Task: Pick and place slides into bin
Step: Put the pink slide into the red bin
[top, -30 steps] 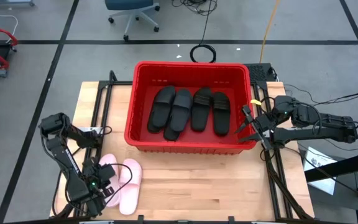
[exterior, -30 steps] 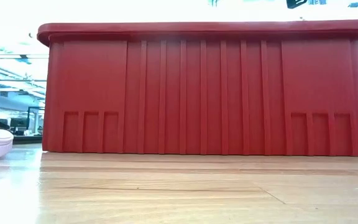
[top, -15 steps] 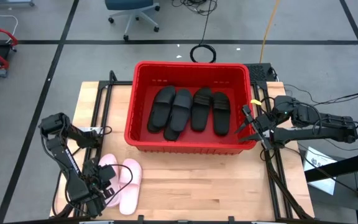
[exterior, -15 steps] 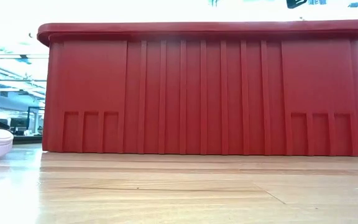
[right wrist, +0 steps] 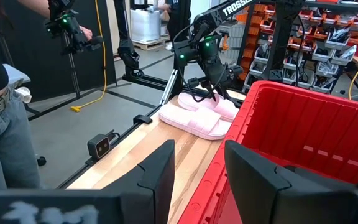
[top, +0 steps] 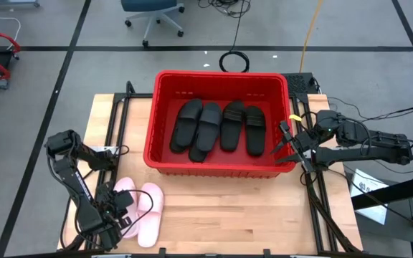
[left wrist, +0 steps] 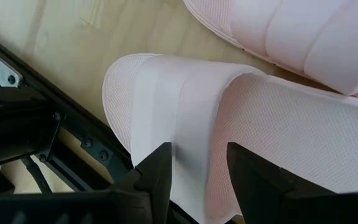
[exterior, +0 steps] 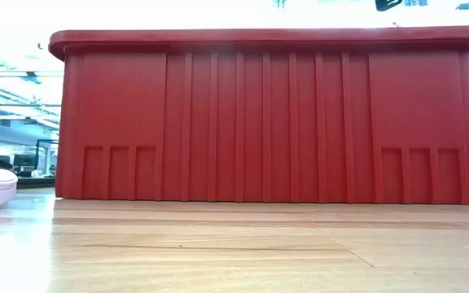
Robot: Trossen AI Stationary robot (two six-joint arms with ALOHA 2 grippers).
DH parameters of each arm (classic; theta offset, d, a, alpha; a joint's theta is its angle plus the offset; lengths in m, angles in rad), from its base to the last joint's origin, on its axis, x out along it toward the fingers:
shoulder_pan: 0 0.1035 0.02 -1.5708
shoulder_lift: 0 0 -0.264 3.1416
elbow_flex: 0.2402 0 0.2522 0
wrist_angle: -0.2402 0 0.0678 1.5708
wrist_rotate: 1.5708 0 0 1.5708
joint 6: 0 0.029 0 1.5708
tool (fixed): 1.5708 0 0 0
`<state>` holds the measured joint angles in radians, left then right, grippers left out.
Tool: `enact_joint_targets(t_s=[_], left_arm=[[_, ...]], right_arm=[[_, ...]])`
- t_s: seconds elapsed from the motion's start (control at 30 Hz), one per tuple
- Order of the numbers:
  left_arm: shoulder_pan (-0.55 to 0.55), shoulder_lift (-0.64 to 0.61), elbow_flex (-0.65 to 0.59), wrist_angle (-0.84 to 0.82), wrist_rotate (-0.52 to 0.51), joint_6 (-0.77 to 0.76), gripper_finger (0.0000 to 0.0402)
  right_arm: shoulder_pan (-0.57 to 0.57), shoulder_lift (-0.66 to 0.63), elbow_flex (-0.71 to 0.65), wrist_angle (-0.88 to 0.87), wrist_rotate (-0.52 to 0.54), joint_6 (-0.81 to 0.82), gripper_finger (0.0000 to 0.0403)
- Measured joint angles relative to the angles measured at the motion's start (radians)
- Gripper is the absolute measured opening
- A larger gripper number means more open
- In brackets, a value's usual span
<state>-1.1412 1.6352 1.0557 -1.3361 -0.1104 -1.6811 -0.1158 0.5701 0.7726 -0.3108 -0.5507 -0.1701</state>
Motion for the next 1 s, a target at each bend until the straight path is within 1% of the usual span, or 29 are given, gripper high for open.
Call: enact_joint_targets(t_s=[0.1,0.17,0.23,0.33,0.37,0.53,0.67,0.77,0.9,1.0], left_arm=[[0.001,0.000,0.000,0.000,0.000,-0.001,0.0142],[0.001,0.000,0.000,-0.001,0.000,0.000,0.0120],[0.001,0.000,0.000,-0.002,0.001,0.000,0.0087],[0.001,0.000,0.000,-0.001,0.001,0.000,0.0024],[0.003,0.000,0.000,-0.001,0.001,-0.004,0.0013],[0.029,0.000,0.000,0.001,0.017,-0.013,0.0006],[0.061,0.000,0.001,0.003,0.041,0.025,0.0003],[0.081,-0.002,0.013,-0.011,0.041,0.039,0.0003],[0.105,-0.002,0.075,-0.095,0.028,0.041,0.0002],[0.114,-0.002,0.155,-0.221,0.008,0.060,0.0002]], right_arm=[[0.000,0.000,0.000,0.000,0.000,-0.001,0.0130],[0.000,0.000,0.000,0.000,0.000,-0.001,0.0130],[0.000,0.000,0.000,0.000,0.000,-0.001,0.0130],[0.000,0.000,0.000,0.000,0.000,-0.002,0.0130],[0.000,0.000,0.000,0.000,0.000,-0.002,0.0130],[0.000,0.000,0.000,0.000,0.000,-0.001,0.0130],[0.000,0.000,0.000,0.000,0.000,0.001,0.0130],[0.000,0.000,0.000,0.010,0.000,0.001,0.0130],[0.000,0.000,0.000,0.040,0.000,0.001,0.0130],[0.000,0.000,0.000,0.063,0.000,0.001,0.0130]])
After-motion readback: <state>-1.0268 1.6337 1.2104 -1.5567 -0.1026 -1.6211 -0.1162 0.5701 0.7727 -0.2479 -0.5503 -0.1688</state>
